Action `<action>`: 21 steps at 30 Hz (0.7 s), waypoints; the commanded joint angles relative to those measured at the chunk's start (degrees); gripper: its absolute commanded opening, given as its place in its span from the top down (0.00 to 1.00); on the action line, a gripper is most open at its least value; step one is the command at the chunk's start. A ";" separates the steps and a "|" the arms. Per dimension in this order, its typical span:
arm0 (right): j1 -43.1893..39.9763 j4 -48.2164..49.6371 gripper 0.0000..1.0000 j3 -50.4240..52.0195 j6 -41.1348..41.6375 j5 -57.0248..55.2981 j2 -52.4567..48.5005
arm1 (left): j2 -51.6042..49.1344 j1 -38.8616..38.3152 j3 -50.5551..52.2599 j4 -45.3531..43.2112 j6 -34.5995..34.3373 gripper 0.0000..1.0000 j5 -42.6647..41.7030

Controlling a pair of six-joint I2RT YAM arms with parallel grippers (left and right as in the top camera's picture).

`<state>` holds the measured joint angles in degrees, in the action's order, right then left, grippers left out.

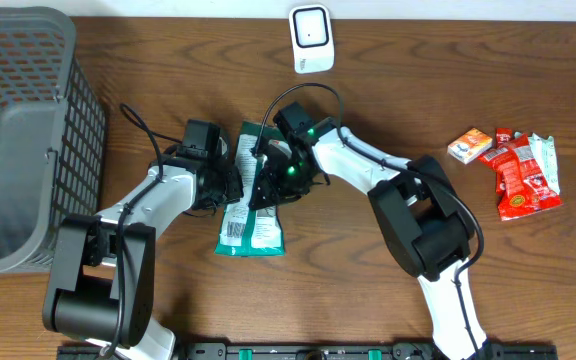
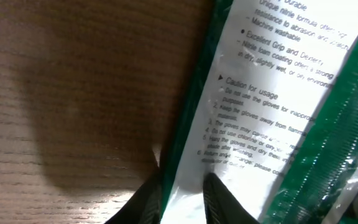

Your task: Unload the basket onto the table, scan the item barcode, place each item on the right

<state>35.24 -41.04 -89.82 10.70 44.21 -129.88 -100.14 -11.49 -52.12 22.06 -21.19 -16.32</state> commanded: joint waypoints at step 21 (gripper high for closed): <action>0.07 -10.25 0.99 0.68 -4.17 -27.93 25.62 | 21.31 -0.83 -18.75 28.22 1.73 0.76 17.42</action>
<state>35.48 -51.00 -88.92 7.31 20.27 -108.92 -80.42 -12.49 -66.39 46.19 -20.84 -5.76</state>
